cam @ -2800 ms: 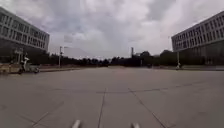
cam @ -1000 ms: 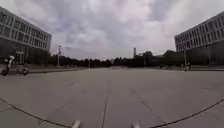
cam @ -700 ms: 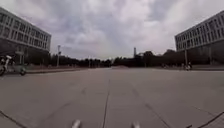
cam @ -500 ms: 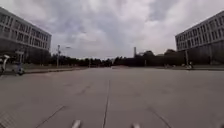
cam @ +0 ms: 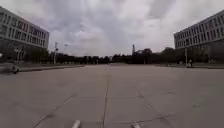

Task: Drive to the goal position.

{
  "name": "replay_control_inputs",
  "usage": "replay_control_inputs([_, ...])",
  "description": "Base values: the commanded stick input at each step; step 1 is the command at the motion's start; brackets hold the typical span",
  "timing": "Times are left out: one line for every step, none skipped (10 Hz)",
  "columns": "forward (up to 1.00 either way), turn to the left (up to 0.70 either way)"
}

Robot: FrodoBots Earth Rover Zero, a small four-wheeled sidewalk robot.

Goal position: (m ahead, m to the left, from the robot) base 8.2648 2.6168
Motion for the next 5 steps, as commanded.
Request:
replay_control_inputs([0.85,0.0])
replay_control_inputs([0.85,0.0])
replay_control_inputs([0.85,0.0])
replay_control_inputs([0.85,0.0])
replay_control_inputs([0.85,0.0])
